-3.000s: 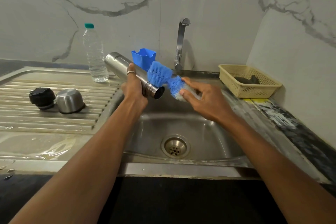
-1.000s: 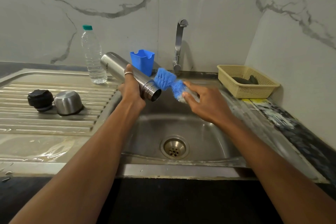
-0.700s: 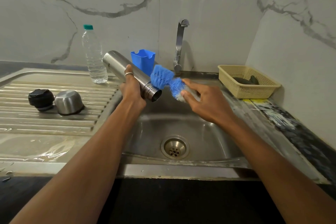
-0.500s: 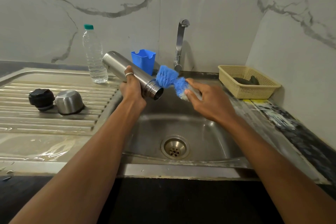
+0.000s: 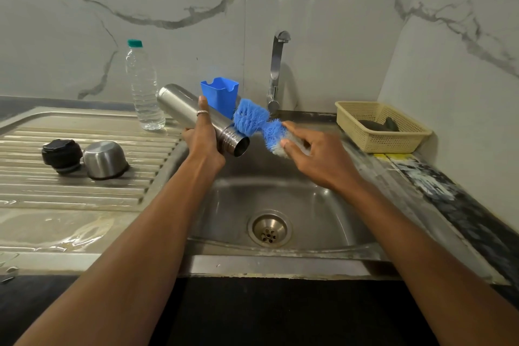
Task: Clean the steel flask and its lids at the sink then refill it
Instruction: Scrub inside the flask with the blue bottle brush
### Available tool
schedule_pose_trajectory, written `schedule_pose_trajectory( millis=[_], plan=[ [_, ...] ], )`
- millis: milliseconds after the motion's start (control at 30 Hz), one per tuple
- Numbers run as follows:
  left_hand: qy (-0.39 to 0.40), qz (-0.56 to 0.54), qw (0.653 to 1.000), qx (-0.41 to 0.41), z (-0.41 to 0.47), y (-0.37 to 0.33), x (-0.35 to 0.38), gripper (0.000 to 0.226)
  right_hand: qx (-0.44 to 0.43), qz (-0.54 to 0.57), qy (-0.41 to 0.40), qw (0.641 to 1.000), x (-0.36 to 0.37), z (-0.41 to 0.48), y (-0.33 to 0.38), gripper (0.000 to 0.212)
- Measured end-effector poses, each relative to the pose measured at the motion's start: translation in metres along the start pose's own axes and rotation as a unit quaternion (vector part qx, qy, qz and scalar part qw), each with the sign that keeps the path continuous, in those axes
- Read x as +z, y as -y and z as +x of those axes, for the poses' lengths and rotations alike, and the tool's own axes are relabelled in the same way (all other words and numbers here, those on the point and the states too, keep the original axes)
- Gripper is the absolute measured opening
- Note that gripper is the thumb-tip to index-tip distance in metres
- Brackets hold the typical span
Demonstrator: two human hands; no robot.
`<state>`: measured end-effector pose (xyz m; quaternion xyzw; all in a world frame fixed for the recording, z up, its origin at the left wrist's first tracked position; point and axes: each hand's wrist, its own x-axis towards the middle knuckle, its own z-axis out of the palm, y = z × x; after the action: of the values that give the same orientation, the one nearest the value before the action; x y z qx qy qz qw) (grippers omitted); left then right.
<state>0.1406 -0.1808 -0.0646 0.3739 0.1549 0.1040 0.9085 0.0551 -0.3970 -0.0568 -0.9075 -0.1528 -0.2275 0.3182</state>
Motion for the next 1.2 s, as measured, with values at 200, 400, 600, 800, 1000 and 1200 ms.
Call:
schedule_pose_trajectory(
  millis=[200,400,600,800,1000,1200],
  plan=[
    [0.01,-0.009,1.0,-0.005,-0.004,0.002,0.0,0.057,0.006,-0.012,0.0,1.0,0.003,0.0,-0.001,0.05],
    [0.012,-0.004,1.0,-0.002,-0.003,0.002,-0.001,0.058,-0.013,-0.019,0.004,1.0,0.002,-0.002,0.007,0.05],
    [0.001,0.012,1.0,0.014,-0.003,0.001,0.0,0.054,-0.003,-0.047,0.0,0.999,0.0,-0.004,0.003,0.049],
    [-0.023,0.002,0.999,0.022,-0.004,-0.002,0.002,0.048,0.006,-0.032,-0.014,0.999,0.002,-0.002,0.004,0.049],
    [-0.02,-0.014,1.0,0.011,-0.005,-0.003,0.001,0.044,-0.01,-0.033,-0.014,0.999,0.006,-0.003,0.005,0.05],
    [-0.02,-0.026,0.999,0.025,-0.001,-0.009,-0.004,0.047,-0.016,-0.014,-0.016,1.0,0.004,-0.006,0.004,0.047]
  ],
)
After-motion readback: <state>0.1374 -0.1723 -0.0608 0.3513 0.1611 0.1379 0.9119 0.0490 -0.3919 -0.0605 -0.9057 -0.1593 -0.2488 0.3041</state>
